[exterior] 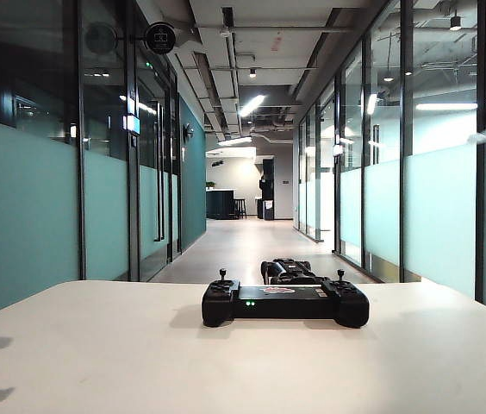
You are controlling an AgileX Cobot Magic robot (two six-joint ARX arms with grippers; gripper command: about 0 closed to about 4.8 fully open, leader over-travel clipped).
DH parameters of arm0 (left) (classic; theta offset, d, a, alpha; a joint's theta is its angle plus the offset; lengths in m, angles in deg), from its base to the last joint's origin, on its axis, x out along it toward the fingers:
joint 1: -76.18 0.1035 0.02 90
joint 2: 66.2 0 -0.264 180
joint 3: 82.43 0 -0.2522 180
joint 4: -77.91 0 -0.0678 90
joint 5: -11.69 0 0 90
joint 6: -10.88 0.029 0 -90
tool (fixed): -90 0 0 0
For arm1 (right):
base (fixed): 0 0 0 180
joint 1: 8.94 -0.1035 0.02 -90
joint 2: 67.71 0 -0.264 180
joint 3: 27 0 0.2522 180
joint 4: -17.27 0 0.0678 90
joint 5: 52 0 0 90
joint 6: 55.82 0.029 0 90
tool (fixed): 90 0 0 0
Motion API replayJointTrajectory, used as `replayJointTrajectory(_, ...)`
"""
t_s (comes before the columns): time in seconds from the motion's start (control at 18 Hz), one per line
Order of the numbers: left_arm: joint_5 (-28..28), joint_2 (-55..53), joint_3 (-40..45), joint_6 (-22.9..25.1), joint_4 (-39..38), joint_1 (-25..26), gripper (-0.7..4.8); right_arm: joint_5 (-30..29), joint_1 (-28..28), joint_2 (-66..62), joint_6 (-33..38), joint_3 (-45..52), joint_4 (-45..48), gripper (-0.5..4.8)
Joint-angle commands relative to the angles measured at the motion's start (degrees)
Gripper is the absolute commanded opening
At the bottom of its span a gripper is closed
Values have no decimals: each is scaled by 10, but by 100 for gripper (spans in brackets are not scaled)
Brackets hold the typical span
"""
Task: Push the left joystick on the remote control sitting on the white table backward to make the robot dog back up in a straight line until it returns close to you.
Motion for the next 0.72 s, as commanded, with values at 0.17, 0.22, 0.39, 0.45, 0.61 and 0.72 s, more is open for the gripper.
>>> replayJointTrajectory(0.17, -2, 0, -2, 0, 5, 0, -5, -1, 1, 97, -1, 60, -9, -6)
replayJointTrajectory(0.22, -2, 0, -2, 0, 5, 0, -5, 2, 1, 115, -2, 68, -21, -6)
replayJointTrajectory(0.39, -2, 0, -2, 0, 5, 0, -5, 12, 10, 171, -1, 98, -30, -6)
replayJointTrajectory(0.45, -2, 0, -2, 0, 5, 0, -5, 12, 20, 193, -1, 108, -37, -6)
replayJointTrajectory(0.61, -2, 0, -2, 0, 5, 0, -5, 12, 59, 251, -2, 132, -55, -6)
replayJointTrajectory(0.72, -2, 0, -2, 0, 5, 0, -5, 10, 88, 285, -1, 148, -55, -6)
